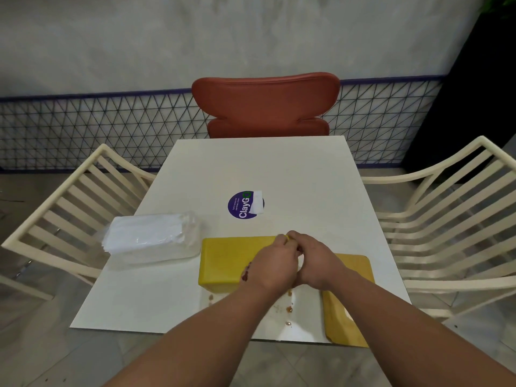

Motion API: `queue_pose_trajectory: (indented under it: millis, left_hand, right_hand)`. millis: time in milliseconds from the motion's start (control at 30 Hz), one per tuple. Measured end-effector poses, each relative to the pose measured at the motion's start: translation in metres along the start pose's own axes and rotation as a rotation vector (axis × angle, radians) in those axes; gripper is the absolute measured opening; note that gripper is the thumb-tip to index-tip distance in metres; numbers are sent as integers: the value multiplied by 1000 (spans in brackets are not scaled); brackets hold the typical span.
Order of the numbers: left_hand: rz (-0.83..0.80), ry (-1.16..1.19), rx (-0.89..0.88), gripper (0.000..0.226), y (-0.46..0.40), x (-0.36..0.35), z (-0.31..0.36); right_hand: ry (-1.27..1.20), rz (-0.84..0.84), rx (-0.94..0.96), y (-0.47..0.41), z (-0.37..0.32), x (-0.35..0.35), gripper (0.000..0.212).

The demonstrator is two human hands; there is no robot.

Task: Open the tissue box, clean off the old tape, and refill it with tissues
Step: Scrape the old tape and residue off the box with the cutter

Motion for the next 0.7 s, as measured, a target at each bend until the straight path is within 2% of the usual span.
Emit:
queue_pose_trajectory:
  millis: [67,133,233,433,533,700]
  left_hand:
    - [3,16,21,33,-1,-6,-1]
    - [45,20,98,32,1,5,-19]
    - [140,-37,162,31,10,35,-50]
    - [338,49,361,27,33,87,-132]
    - [285,60,331,24,22,73,-116]
    - [153,34,162,21,4,32,-55]
  right_hand:
    - [6,17,10,-1,0,1,112]
    - [39,17,13,1,-2,3,119]
    - [85,-2,2,3,-1,4,125]
    - [85,-20,-18,3,0,5,128]
    - [101,-18,-11,2,-2,5,128]
    - [102,-20,-20,1,0,3,128]
Point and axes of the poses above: each hand's wrist, its own y-axis away from the middle knuckle, its own x-axis out of the back of the hand, z = x × y, the point moved 10 cm from there along -y, towards the middle knuckle, and after that the axes turned 14 degrees about y, right-handed, at the moved point
